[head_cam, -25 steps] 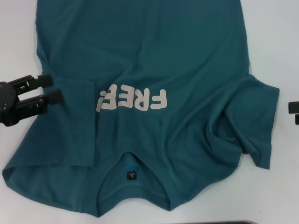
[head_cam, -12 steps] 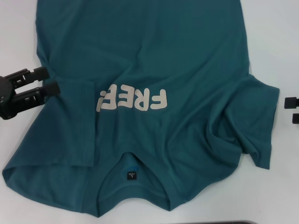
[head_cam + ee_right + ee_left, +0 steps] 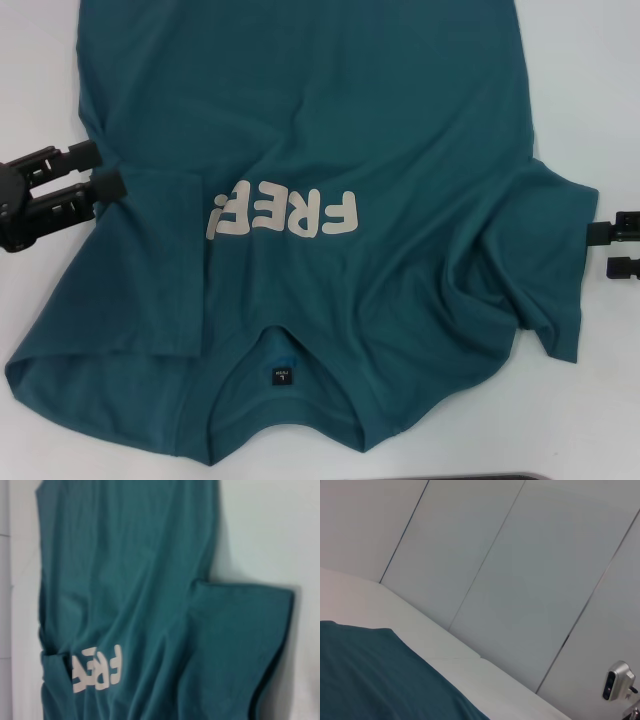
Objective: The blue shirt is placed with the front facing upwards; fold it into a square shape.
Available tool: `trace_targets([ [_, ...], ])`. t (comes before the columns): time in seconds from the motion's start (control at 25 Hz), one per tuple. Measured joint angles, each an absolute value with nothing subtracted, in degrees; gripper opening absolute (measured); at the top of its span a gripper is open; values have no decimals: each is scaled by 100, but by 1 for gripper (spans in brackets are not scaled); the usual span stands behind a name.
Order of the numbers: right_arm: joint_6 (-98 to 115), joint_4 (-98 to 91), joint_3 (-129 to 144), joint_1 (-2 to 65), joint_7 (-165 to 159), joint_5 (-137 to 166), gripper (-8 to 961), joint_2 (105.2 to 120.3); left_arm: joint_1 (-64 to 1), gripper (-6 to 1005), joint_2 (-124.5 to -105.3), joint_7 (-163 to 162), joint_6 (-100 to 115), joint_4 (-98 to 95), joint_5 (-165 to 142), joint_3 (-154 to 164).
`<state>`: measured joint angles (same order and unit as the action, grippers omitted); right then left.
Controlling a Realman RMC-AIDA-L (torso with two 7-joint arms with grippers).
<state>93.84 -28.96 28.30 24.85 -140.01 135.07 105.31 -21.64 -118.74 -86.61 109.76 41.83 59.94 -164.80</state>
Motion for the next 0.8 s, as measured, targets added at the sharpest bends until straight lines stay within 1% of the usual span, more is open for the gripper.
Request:
trace_targets([
  [0.28,9200,-2825,2795,2541,-14036,13550,809,10591,-2162,735,-11874,-8664,10968,4183,5995,-16480],
  [0.8,9056,-2801,2834,2684,-14105,13549,806,10641,-2090,736,-11874,-8666,10955,4183,6120,-16479],
])
